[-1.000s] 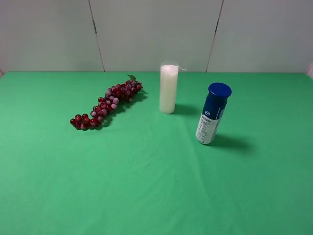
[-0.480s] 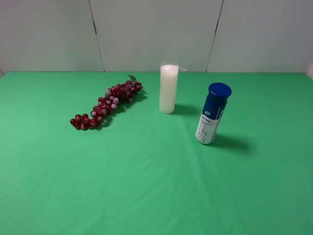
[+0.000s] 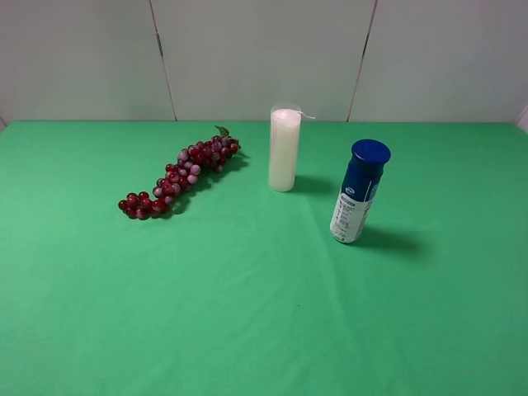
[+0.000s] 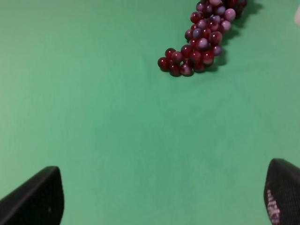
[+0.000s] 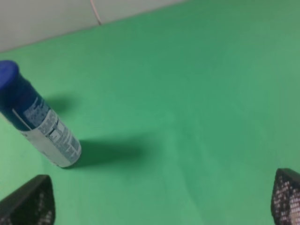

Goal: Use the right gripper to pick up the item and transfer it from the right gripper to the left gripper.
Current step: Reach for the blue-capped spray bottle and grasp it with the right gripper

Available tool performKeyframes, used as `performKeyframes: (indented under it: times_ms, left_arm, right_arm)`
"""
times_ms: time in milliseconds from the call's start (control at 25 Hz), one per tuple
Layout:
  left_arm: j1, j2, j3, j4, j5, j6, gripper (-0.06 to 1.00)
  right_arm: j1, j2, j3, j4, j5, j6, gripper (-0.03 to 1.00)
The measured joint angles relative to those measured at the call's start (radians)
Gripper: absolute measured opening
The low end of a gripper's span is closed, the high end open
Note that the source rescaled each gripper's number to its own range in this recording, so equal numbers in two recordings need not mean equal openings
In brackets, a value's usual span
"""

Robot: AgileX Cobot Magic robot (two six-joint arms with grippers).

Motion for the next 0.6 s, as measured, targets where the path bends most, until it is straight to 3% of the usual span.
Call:
performKeyframes:
  times_ms: [160, 400, 600]
  left_arm:
    - [0.000, 0.000, 0.000, 0.000, 0.000, 0.000, 0.79]
    - [0.000, 0.000, 0.000, 0.000, 0.000, 0.000, 0.79]
    - [0.000, 0.000, 0.000, 0.000, 0.000, 0.000, 0.79]
  right_arm:
    - [0.000, 0.192, -0.068, -0.008, -0.001, 0.053, 1.00]
    - [0.000, 0.551, -0.219, -0.004, 0.010, 0.019, 1.00]
    - [0.007, 0.799, -0.385, 0.005, 0.094, -0.001, 1.00]
